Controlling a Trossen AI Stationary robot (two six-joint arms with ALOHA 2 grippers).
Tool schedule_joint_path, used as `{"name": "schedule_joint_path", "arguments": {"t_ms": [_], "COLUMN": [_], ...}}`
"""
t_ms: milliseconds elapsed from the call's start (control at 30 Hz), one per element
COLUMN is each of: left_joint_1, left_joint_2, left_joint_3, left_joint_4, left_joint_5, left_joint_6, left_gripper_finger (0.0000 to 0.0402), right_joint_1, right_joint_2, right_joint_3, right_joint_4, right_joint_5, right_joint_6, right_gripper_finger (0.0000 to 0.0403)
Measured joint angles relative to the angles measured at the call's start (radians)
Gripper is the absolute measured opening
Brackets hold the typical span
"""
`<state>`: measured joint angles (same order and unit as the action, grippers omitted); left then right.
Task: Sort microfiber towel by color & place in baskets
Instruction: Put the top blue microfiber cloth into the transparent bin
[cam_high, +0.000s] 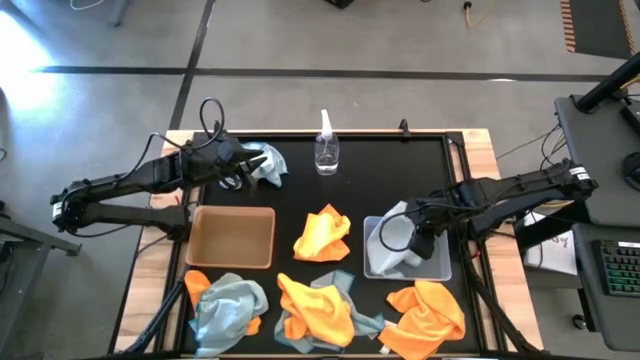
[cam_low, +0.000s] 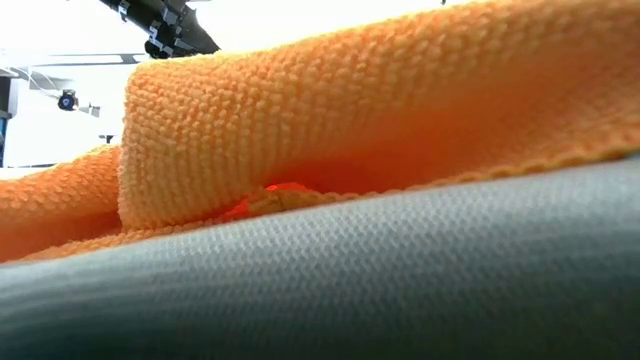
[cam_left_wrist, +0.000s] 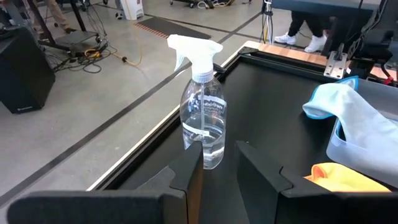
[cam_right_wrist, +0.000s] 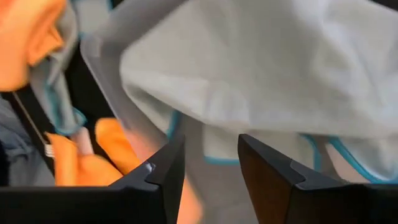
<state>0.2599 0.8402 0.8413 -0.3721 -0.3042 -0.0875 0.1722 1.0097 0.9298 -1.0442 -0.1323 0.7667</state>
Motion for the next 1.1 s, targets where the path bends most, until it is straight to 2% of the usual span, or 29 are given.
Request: {"name": "schedule_joint_path", "arguments": {"t_ms": [133,400,567,733,900,1000,1100], "left_joint_1": [0.0,0.0,0.0,-0.001,-0.001,-0.001,0.0], "left_joint_2": [0.0,0.0,-0.001,-0.007,-0.026,-0.04,-0.052], "left_joint_3": [0.0,0.0,0.0,0.0,0.0,0.0,0.0], "left_joint_4": [0.0,0.0,-0.012,-0.073,-0.197,-0.283,-0.339], "left_joint_5": [0.0,0.0,0.007,0.118,0.139,0.098,-0.055], "left_joint_6": [0.0,0.019,0.047,0.138,0.152,0.134,0.05], "left_gripper_finger": [0.0078,0.0078,0.0078,0.0078,0.0078,0.0078,0.0078], "right_joint_1": [0.0,-0.024,-0.062,-0.069,-0.069,-0.069,-0.069], "right_joint_2": [0.004,0.042,0.082,0.12,0.144,0.152,0.156], "right_joint_3": [0.0,0.001,0.035,0.099,0.164,0.191,0.212], "right_joint_4": [0.102,0.357,0.368,0.369,0.37,0.366,0.366], "right_joint_5": [0.023,0.208,0.245,0.239,0.238,0.238,0.239], "right_joint_6": [-0.033,-0.078,-0.125,-0.22,-0.31,-0.337,-0.371], "right_gripper_finger": [0.0134,0.0134,0.0134,0.013,0.013,0.0128,0.0125]}}
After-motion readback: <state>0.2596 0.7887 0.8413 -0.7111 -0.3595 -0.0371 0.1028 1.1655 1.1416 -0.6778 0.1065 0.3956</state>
